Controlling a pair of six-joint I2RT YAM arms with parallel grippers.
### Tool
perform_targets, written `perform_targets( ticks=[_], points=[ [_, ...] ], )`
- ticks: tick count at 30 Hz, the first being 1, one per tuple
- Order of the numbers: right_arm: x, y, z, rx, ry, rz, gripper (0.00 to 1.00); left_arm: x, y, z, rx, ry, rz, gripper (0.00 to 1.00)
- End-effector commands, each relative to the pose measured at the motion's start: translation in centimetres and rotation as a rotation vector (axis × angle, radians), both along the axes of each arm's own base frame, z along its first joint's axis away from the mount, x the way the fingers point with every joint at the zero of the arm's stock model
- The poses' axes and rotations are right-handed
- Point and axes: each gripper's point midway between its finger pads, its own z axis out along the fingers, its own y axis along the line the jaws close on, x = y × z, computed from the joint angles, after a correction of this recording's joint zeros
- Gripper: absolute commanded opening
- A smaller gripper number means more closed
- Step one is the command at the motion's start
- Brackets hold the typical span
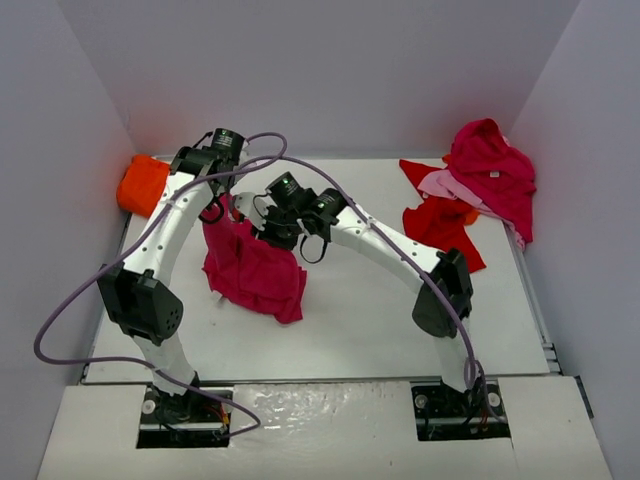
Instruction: Fold and stack the t-shirts
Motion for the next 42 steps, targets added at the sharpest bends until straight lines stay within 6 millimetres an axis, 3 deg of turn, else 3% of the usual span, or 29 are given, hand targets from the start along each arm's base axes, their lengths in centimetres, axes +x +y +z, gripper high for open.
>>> perform_targets(
  ticks=[1, 5, 10, 17, 23, 24, 27, 34, 36, 39, 42],
  points=[
    [-1.4, 3.4, -1.4, 0.041, 0.082, 0.08, 0.0, -1.8, 0.5, 0.6, -0.009, -0.005, 0.023, 0.0],
    [-1.3, 3.3, -6.8, -0.068, 0.149, 0.076, 0.0, -2.2, 1.0, 0.1, 0.001, 0.013, 0.03, 0.0],
    [-0.3, 0.6, -13.3, -0.251, 0.192, -0.003, 0.0, -2.4, 1.9, -0.6, -0.005, 0.03, 0.046, 0.0],
    [0.9, -6.4, -18.9, -0.498, 0.25, -0.112, 0.0, -3.0, 2.3, -1.0, -0.014, 0.05, 0.046, 0.0],
    [1.5, -13.0, -22.1, -0.709, 0.275, -0.244, 0.0, -3.7, 3.2, -1.6, 0.016, 0.071, 0.062, 0.0],
    [2.6, -14.9, -21.9, -0.752, 0.242, -0.312, 0.0, -4.0, 3.8, -1.6, 0.018, 0.076, 0.075, 0.0],
    [2.8, -20.4, -21.1, -0.826, 0.248, -0.429, 0.0, -5.0, 5.7, -1.4, 0.007, 0.08, 0.112, 0.0],
    [3.5, -32.3, -16.8, -0.85, 0.255, -0.671, 0.0, -7.1, 13.0, -0.8, -0.009, 0.089, 0.263, 0.0],
    [3.3, -34.2, -15.7, -0.849, 0.255, -0.703, 0.0, -7.4, 13.9, -0.5, -0.008, 0.083, 0.278, 0.0],
    [1.3, -36.5, -14.6, -0.889, 0.256, -0.705, 0.0, -8.5, 15.5, -0.5, -0.019, 0.092, 0.312, 0.0],
    [-2.2, -37.7, -12.8, -0.905, 0.284, -0.64, 0.0, -10.8, 16.6, -0.6, -0.02, 0.123, 0.306, 0.0]
  ],
)
